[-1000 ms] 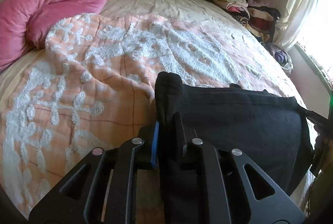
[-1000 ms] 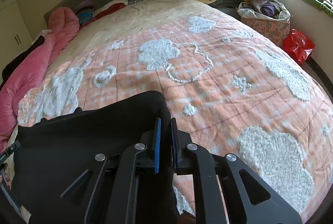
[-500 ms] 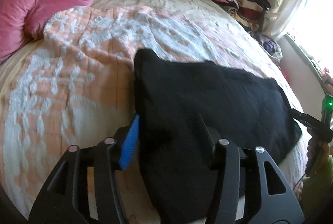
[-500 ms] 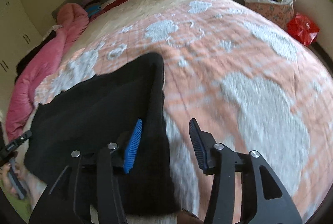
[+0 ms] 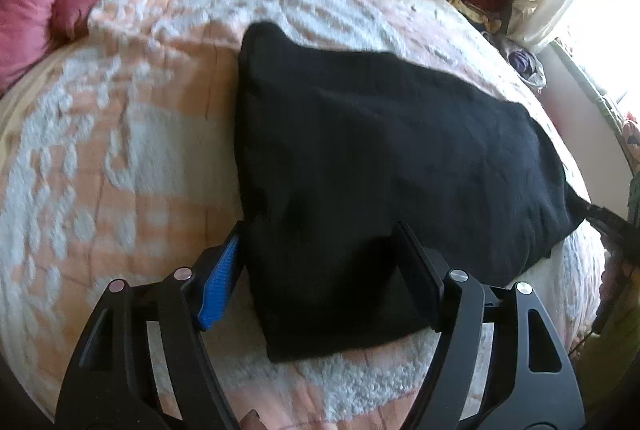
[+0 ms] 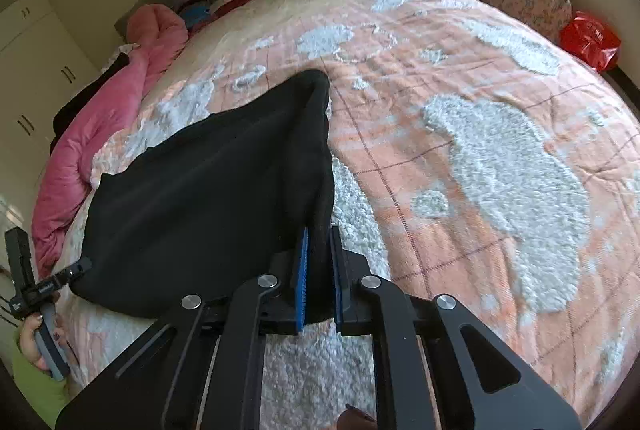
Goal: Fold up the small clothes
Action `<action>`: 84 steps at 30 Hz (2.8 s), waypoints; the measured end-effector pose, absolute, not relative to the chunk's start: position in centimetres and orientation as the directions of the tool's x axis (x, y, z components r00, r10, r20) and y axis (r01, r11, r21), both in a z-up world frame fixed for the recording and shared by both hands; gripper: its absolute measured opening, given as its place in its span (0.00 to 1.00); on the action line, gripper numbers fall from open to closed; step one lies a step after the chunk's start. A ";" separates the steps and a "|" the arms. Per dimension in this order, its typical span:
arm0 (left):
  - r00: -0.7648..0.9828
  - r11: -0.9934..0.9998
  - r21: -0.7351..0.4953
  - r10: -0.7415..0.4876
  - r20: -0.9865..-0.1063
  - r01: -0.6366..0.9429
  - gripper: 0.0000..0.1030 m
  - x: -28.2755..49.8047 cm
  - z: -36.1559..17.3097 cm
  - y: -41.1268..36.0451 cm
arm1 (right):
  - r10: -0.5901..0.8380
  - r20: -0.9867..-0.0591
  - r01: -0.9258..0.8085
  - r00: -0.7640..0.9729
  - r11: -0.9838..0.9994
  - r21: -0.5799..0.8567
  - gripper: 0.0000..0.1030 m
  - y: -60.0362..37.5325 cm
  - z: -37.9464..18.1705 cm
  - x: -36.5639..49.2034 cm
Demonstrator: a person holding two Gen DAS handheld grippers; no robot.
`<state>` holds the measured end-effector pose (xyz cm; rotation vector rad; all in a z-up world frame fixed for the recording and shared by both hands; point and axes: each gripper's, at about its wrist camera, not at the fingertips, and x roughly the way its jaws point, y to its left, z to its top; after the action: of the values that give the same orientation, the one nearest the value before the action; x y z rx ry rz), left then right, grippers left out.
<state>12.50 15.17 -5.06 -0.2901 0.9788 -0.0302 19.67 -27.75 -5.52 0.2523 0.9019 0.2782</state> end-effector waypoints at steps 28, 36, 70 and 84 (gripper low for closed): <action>0.596 0.963 -0.256 -0.157 -0.788 -0.085 0.66 7.9 -5.4 13.3 | 0.256 -0.723 -0.038 0.642 0.952 0.304 0.82 -28.7 -4.5 13.7; 0.629 0.950 -0.294 -0.164 -0.760 -0.108 0.80 6.7 -4.4 13.9 | 0.264 -0.696 -0.123 0.668 0.961 0.247 0.92 -25.4 -3.1 11.9; 0.616 0.949 -0.167 0.035 -0.787 -0.268 0.91 15.1 -2.5 20.8 | 0.342 -0.713 -0.699 0.612 0.655 -0.286 0.95 5.1 -7.9 9.3; 0.597 0.948 -0.164 0.033 -0.802 -0.273 0.91 17.5 -3.5 21.6 | 0.278 -0.669 -0.648 0.689 0.649 -0.398 0.88 9.5 -10.1 12.1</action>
<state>17.54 21.59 -3.52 -0.2835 0.9168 0.1805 12.11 9.48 -10.12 -0.6736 0.6048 0.5641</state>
